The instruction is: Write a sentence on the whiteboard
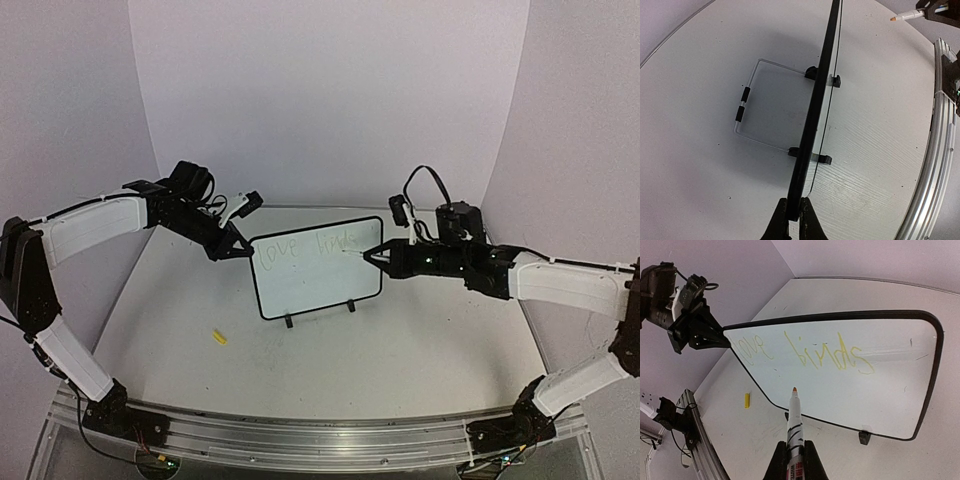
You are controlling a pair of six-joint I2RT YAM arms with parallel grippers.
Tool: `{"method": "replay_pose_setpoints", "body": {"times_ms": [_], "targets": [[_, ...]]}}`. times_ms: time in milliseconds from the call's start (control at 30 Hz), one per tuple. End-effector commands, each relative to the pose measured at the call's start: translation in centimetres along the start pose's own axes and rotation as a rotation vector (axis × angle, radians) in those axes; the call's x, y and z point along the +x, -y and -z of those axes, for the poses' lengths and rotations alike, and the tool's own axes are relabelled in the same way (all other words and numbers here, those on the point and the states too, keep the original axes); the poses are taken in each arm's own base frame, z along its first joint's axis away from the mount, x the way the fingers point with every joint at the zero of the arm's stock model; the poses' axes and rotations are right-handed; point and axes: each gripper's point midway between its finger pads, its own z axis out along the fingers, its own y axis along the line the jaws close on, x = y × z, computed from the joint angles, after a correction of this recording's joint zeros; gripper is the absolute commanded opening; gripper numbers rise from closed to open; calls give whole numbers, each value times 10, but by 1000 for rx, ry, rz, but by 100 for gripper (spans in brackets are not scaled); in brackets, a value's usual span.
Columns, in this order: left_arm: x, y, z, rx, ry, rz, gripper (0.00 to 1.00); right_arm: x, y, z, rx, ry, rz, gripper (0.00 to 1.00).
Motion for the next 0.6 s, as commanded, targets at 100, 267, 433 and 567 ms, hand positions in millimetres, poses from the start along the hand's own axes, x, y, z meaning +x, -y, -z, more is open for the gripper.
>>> {"method": "replay_pose_setpoints", "body": {"times_ms": [100, 267, 433, 567], "targets": [[7, -24, 6, -134, -26, -42, 0, 2, -40, -16, -27, 9, 51, 0], [6, -23, 7, -130, -20, -42, 0, 12, -60, -34, -73, 5, 57, 0], [6, -22, 6, -125, -20, -41, 0, 19, -75, -51, -136, 22, 61, 0], [7, -22, 5, -123, -23, -38, 0, 29, -79, -72, -154, -5, 69, 0]]}}
